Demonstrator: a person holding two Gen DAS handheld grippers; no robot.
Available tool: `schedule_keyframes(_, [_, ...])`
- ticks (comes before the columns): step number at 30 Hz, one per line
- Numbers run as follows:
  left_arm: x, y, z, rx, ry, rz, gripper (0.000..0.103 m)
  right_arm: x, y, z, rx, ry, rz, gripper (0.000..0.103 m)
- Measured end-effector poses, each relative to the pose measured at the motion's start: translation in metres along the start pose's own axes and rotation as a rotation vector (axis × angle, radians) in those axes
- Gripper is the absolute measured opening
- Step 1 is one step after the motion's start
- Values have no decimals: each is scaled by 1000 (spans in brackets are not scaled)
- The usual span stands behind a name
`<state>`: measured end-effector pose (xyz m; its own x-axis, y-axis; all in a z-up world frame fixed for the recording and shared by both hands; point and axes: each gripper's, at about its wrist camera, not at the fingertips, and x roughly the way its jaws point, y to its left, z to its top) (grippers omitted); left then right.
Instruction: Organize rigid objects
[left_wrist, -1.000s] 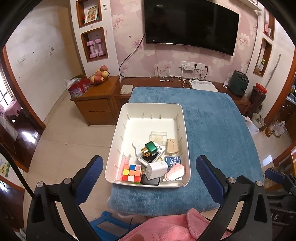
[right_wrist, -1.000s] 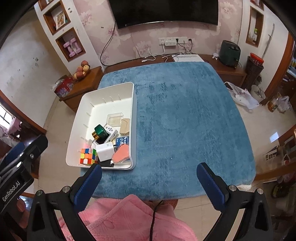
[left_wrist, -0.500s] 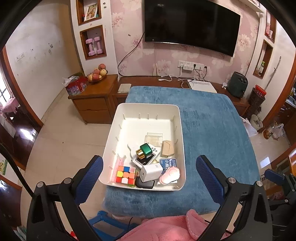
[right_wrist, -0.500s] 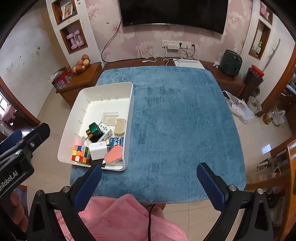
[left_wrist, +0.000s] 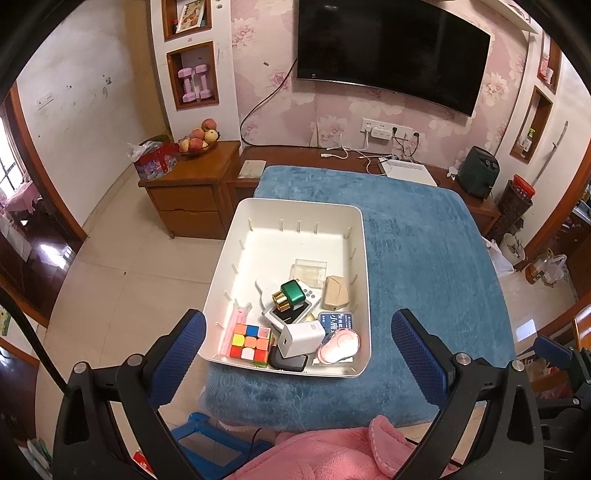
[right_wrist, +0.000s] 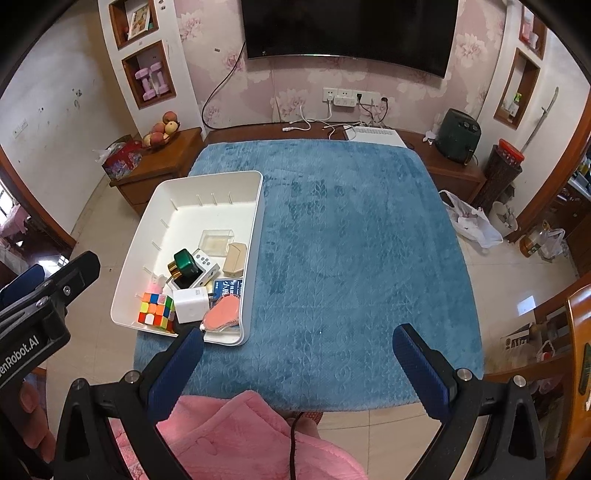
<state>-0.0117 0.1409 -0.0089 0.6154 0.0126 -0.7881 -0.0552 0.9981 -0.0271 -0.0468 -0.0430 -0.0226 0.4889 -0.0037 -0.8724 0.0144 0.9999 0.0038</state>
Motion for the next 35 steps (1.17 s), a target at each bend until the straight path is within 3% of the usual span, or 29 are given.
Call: schedule_keyframes(35, [9,14,19,0,-11,-10,101,6,21,6,25,11,-45,103])
